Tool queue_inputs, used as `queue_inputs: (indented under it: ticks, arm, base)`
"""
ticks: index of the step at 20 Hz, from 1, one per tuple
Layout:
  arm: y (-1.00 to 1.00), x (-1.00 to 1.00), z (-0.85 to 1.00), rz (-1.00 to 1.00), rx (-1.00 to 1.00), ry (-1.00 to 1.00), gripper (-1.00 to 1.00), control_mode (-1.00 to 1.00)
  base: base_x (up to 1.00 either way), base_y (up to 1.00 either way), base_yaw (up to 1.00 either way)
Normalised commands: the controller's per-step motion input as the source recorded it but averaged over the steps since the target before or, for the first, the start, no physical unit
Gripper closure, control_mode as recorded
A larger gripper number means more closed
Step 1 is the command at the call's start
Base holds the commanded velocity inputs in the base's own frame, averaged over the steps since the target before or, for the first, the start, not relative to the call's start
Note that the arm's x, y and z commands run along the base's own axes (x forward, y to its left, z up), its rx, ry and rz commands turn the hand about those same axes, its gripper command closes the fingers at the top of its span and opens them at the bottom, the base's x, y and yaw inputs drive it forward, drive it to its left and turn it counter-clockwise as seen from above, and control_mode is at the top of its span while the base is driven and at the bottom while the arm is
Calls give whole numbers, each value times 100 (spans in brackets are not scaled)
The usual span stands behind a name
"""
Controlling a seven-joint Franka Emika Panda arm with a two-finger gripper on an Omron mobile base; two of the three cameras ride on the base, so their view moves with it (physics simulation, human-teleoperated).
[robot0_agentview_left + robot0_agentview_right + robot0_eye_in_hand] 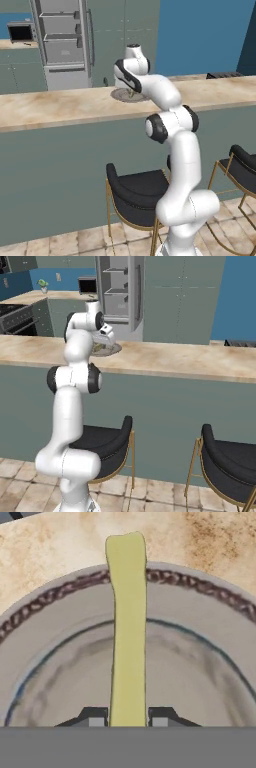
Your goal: Retrieve the butter from the fridge and place it on a plate on the dining table. Then retrieve the butter knife by the fridge and place it near the plate.
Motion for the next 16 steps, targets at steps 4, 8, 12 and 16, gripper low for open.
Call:
queue_inputs:
  ticks: [4, 8, 12, 16]
  arm:
    - [0, 0, -1, 0, 0, 0, 100, -100]
    - [0, 0, -2, 0, 0, 0, 100, -100]
    - [0, 0, -8, 0, 0, 0, -100, -100]
    - [0, 0, -1, 0, 0, 0, -100, -100]
  base:
    - [0, 0, 0]
    - [0, 0, 0]
    - [0, 0, 0]
    - [0, 0, 0]
